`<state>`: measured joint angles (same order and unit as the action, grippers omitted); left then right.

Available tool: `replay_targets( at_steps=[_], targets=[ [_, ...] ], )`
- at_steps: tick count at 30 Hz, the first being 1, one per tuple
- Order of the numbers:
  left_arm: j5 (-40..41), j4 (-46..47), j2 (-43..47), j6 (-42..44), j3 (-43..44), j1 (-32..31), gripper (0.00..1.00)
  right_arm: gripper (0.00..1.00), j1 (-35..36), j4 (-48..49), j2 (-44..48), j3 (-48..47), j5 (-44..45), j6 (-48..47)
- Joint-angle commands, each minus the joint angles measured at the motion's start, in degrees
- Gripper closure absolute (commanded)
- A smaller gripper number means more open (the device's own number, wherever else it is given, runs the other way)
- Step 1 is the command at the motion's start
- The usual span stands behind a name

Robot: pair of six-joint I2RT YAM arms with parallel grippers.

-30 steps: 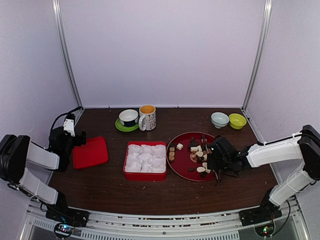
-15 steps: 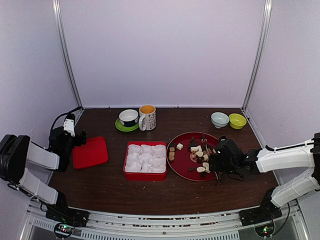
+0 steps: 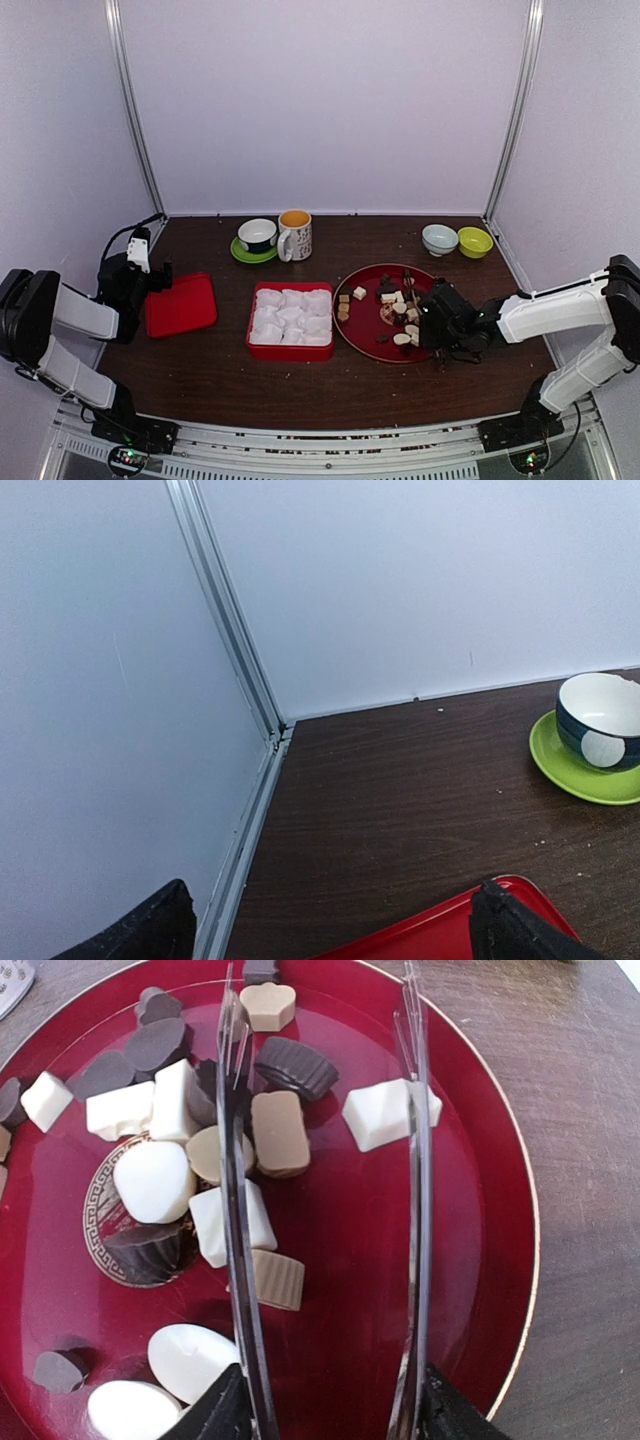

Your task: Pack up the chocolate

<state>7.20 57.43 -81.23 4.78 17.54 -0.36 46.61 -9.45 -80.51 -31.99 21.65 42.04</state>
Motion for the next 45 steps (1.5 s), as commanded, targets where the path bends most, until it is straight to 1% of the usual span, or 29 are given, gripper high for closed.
replay_targets(
  at_steps=[1,3,5,9,15,18,23,25,32,34,36,45],
  targets=[
    [-0.7,3.7,-0.3,-0.2,-0.3,0.4,0.02,0.51,0.3,-1.2,0.0,-1.2,3.2,0.7],
    [-0.7,3.7,-0.3,-0.2,-0.2,0.4,0.02,0.58,0.3,-1.1,1.4,-0.8,3.7,0.6],
    [-0.7,3.7,-0.3,-0.2,-0.3,0.4,0.02,0.63,0.4,-1.3,3.8,-0.1,4.1,0.4],
    [-0.6,3.7,-0.3,-0.2,-0.3,0.4,0.02,0.64,0.3,-3.3,9.8,0.7,4.8,-0.2],
    [-0.6,3.7,-0.3,-0.2,-0.3,0.4,0.02,0.66,0.4,-9.7,19.1,-0.4,5.0,-1.8],
    [-0.7,3.7,-0.3,-0.2,-0.3,0.4,0.02,0.65,0.1,-12.8,22.5,-1.5,2.1,-3.6],
    [-0.7,3.7,-0.3,-0.2,-0.3,0.4,0.02,0.66,-0.1,-20.4,24.8,-4.9,-3.4,-4.5],
    [-0.7,3.7,-0.3,-0.2,-0.3,0.4,0.02,0.71,-0.2,-22.5,25.8,-5.5,-4.9,-4.5],
    [-0.7,3.7,-0.3,-0.2,-0.3,0.4,0.02,0.80,-0.7,-27.2,29.4,-6.9,-7.6,-4.2],
    [-0.7,3.7,-0.3,-0.2,-0.2,0.4,0.02,0.78,-0.8,-28.2,29.9,-7.2,-8.0,-4.0],
    [-0.7,3.7,-0.3,-0.2,-0.3,0.4,0.02,0.72,-0.8,-28.8,30.4,-7.4,-8.2,-3.8],
    [-0.7,3.7,-0.3,-0.3,-0.2,0.4,0.02,0.72,-1.3,-29.1,31.2,-5.7,-9.3,-2.8]
  ],
)
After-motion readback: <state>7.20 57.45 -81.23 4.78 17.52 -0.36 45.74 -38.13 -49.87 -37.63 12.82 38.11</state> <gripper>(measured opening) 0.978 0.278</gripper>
